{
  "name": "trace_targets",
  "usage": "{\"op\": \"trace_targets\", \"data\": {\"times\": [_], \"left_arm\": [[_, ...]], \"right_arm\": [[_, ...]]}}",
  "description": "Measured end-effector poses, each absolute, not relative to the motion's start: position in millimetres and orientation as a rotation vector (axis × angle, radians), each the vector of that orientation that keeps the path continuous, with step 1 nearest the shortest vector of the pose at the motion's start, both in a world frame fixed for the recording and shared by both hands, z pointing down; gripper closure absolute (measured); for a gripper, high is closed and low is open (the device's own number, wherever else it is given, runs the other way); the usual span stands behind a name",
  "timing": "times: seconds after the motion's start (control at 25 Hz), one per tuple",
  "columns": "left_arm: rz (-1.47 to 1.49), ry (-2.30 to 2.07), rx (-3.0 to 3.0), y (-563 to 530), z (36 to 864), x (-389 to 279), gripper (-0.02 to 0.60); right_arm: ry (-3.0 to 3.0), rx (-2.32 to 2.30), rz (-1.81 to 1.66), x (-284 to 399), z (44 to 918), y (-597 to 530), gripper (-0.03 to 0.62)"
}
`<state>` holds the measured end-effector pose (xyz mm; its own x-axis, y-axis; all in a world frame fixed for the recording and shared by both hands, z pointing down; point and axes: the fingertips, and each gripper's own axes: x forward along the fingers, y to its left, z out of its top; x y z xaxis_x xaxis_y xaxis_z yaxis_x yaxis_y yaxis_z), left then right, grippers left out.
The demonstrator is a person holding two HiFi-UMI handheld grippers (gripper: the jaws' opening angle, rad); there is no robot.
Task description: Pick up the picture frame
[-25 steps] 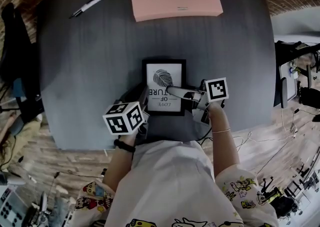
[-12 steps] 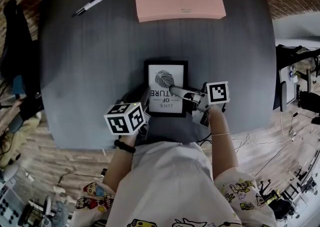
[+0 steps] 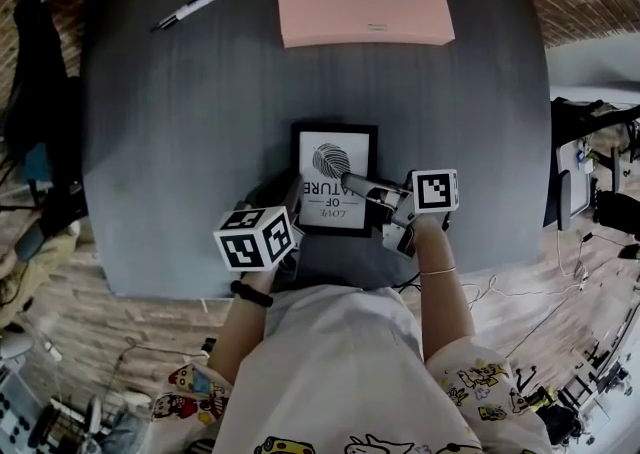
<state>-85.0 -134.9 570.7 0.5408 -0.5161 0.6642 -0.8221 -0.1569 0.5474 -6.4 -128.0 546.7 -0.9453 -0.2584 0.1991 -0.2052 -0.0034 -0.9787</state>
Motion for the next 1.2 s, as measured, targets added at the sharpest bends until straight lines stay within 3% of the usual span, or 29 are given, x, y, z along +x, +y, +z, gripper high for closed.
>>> {"op": "trace_targets", "data": {"times": [0.4,1.2], "left_arm": [[0.386,-1.168,1.862,-139.6,558.9,-98.6,0.457],[0.328,-1.315,2.046,-142.1,492.1,-108.0,0.457]], "right_arm": [[2.228,-0.510,-2.100,-7.6,538.5,-130.4,0.582],[2.346,-0.566,-1.892,2.7,489.4,-123.6,0.582]]}}
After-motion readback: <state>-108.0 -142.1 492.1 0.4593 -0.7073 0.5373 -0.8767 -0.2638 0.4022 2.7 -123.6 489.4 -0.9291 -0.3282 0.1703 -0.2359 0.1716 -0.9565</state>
